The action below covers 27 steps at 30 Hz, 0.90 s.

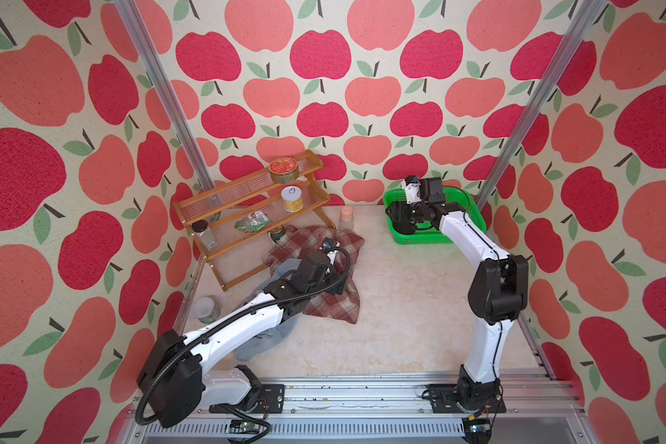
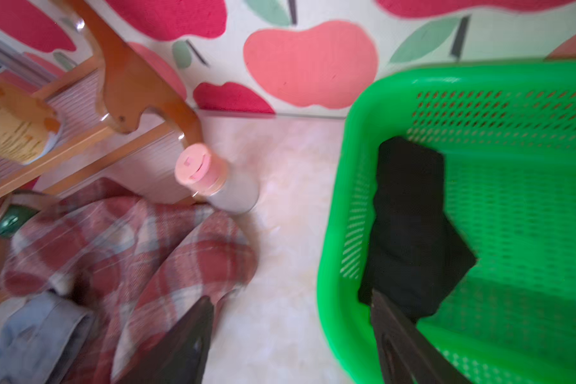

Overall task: Roll up the skirts
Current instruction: Place the skirt in the basket, then pick up the skirt from the center of the board.

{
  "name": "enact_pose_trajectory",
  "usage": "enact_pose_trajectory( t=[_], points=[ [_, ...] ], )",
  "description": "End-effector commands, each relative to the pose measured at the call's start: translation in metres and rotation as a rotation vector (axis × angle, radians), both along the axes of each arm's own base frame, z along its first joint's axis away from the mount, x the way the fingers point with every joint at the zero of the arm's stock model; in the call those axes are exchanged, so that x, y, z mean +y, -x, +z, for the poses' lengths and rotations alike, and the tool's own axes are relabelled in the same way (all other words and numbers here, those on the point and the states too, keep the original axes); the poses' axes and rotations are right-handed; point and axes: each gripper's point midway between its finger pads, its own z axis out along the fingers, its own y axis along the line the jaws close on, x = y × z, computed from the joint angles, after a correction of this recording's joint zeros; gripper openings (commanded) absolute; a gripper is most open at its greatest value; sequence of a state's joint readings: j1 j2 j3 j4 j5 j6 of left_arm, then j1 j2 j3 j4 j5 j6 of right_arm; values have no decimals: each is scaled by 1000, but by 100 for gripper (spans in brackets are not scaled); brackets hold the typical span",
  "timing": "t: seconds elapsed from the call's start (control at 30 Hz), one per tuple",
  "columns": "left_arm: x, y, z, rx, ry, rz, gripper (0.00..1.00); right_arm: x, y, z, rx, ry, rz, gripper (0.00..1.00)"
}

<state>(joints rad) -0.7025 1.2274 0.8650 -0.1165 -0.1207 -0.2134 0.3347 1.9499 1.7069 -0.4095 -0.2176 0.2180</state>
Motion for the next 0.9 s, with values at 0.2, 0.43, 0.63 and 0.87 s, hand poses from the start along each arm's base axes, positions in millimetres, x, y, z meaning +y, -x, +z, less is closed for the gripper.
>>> enact_pose_trajectory(
  t=[0.2, 0.43, 0.63, 0.87],
  points=[
    [42, 12, -31, 65, 25, 120, 86, 81, 92, -64, 247, -170, 82, 83],
    [37, 21, -48, 106, 26, 98, 86, 90, 68, -97, 280, -172, 26, 84],
    [9, 38, -61, 130, -96, -69, 86, 100, 38, -122, 347, -236, -38, 81],
    [-34, 72, -60, 36, -192, -325, 87, 103, 10, -139, 372, -285, -86, 44]
  ],
)
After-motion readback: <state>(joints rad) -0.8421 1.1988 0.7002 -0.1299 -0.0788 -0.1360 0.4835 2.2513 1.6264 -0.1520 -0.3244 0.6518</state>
